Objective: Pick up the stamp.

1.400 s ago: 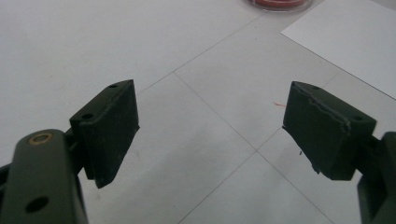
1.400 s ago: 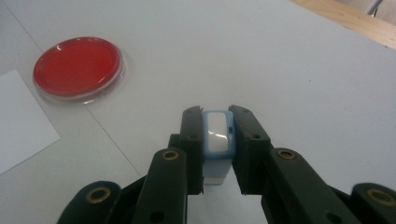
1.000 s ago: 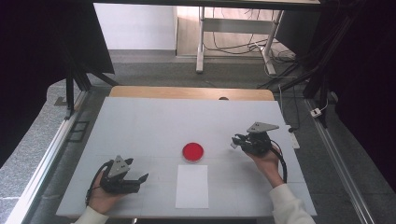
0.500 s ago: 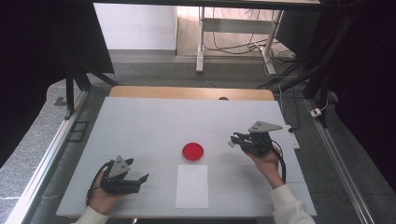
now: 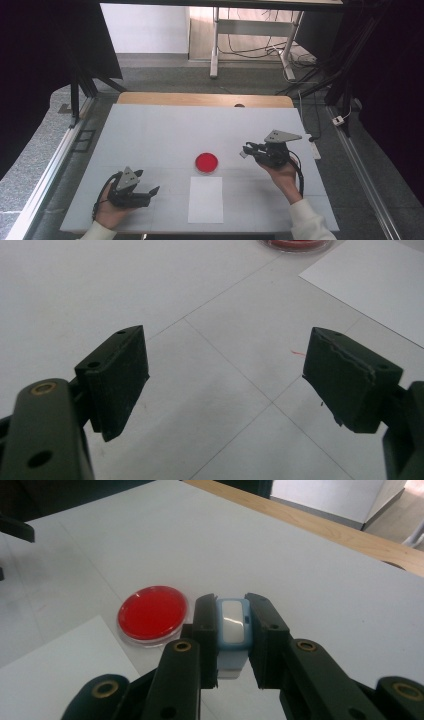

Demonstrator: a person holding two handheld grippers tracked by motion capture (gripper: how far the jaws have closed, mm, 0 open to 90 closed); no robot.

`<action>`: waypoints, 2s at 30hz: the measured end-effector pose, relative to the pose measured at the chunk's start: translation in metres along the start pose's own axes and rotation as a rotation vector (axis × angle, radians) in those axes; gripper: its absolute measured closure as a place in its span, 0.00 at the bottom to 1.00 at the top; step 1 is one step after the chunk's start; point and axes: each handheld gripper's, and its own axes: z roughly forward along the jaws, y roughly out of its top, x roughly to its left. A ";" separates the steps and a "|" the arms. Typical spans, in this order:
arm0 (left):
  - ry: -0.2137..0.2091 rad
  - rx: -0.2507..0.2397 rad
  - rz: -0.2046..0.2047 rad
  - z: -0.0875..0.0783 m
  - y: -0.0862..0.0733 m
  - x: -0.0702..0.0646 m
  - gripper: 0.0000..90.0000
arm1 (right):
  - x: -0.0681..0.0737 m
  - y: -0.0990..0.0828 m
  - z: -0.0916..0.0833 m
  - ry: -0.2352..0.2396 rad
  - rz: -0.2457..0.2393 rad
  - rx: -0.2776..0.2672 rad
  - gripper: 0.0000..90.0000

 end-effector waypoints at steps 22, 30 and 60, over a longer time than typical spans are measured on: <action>-0.001 -0.001 -0.001 0.001 0.000 -0.001 0.20 | 0.037 0.009 0.008 0.086 -0.019 -0.034 0.83; -0.001 0.000 0.000 0.001 0.000 -0.001 0.20 | 0.050 0.009 0.014 0.115 -0.026 -0.025 0.83; -0.002 -0.003 -0.003 0.001 0.002 -0.003 0.20 | 0.078 0.003 0.031 0.191 -0.021 -0.015 0.83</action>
